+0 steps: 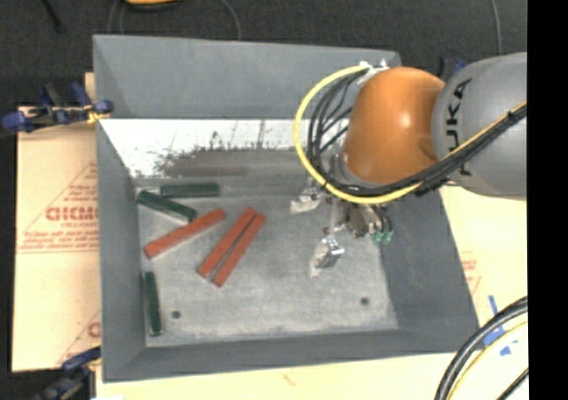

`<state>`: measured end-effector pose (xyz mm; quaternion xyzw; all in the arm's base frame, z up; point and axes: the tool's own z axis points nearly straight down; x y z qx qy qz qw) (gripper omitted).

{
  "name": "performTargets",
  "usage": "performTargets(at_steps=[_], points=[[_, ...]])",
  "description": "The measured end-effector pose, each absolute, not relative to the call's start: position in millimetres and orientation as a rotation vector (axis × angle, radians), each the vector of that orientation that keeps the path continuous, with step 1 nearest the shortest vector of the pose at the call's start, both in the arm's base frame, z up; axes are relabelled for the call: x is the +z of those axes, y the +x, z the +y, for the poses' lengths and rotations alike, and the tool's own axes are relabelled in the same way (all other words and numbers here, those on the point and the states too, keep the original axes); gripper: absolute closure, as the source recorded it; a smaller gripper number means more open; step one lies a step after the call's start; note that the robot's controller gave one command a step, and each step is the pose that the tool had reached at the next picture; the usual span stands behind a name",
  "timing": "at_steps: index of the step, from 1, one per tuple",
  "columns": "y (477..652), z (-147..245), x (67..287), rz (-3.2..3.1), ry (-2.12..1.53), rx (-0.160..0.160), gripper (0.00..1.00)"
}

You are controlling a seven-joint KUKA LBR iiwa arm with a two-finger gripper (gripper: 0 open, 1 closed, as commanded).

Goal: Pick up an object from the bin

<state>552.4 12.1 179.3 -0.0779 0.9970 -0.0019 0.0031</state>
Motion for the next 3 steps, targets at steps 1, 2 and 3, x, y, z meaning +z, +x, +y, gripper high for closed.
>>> performTargets(at_steps=[1,2,3], points=[[591.9,98.6,135.0,3.084,-0.557,0.0,0.0],[593.5,112.9,120.0,3.12,-0.338,0.002,0.0],[599.7,115.2,95.2,3.039,-0.774,-0.002,0.0]])
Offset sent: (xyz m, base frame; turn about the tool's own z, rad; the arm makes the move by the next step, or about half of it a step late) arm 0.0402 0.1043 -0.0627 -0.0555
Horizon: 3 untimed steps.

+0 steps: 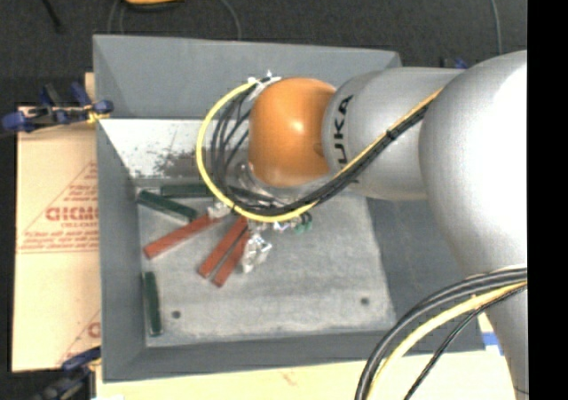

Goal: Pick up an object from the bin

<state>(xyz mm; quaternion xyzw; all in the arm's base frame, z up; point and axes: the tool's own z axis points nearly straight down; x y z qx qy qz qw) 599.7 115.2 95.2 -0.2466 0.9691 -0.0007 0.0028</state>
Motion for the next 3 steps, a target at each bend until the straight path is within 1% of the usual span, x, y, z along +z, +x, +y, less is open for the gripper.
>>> performTargets(at_steps=[1,3], points=[[601.2,113.0,83.3,3.034,-0.772,-0.002,1.0],[600.9,112.8,84.5,3.033,-0.772,-0.002,1.0]])
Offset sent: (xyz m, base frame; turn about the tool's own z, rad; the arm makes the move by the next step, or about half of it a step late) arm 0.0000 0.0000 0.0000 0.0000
